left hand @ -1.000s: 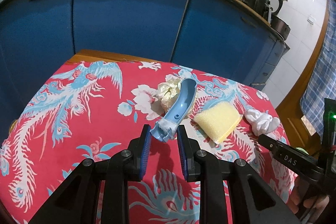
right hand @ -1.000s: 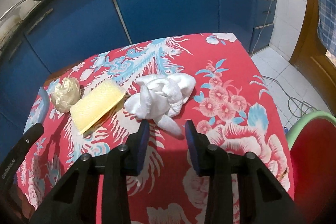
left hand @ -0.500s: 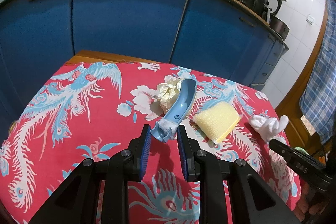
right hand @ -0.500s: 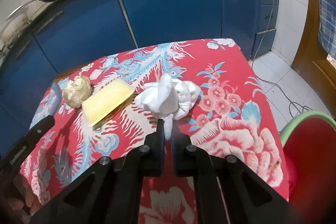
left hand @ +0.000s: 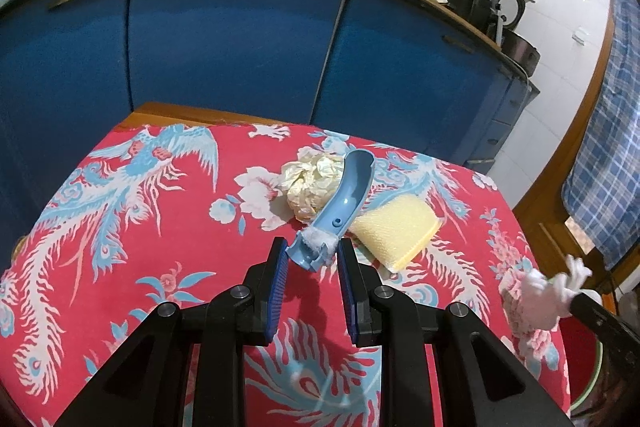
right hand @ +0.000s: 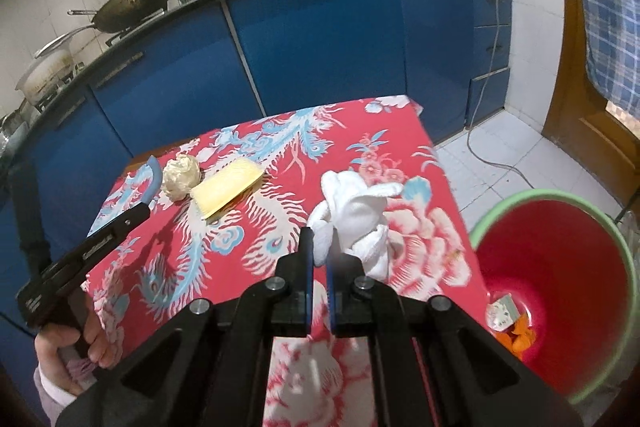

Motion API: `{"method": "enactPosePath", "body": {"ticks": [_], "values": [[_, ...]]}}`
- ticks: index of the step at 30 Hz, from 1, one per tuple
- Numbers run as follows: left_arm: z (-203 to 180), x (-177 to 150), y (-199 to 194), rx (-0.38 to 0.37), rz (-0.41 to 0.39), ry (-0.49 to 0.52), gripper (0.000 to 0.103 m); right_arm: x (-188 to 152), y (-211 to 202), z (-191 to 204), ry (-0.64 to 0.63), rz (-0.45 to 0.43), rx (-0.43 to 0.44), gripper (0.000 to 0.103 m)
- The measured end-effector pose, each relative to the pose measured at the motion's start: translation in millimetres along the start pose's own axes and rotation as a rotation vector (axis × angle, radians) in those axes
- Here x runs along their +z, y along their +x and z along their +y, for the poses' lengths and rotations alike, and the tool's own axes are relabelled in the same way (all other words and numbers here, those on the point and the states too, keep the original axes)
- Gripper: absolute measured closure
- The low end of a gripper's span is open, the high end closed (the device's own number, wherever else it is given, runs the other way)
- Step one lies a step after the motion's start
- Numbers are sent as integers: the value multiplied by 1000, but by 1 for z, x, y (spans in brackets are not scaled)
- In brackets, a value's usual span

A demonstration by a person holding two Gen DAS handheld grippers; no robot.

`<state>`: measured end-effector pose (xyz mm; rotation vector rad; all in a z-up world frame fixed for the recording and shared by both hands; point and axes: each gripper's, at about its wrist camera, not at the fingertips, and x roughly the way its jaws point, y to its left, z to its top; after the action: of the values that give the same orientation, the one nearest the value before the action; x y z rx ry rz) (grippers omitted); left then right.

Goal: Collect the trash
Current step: 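Carry the white cloth over the bucket and open the right gripper while the left drops the blue handle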

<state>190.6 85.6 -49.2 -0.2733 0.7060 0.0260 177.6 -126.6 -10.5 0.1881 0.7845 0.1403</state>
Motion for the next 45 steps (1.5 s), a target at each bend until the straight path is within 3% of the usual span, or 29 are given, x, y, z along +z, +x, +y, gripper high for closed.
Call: {"method": "enactPosePath", "body": {"ticks": [9,22,45], "values": [[-13,-1,-11,-38,-6,15,78,-11,-45,-24,55,-50,-24,96],[-60,-6,-44,-124,-11,105,78,-26,-83,-73,143,-92,-90,95],[-165,-39,-73,-322,58,268,78,-66,-83,-163,329,-46,-179,93]]}}
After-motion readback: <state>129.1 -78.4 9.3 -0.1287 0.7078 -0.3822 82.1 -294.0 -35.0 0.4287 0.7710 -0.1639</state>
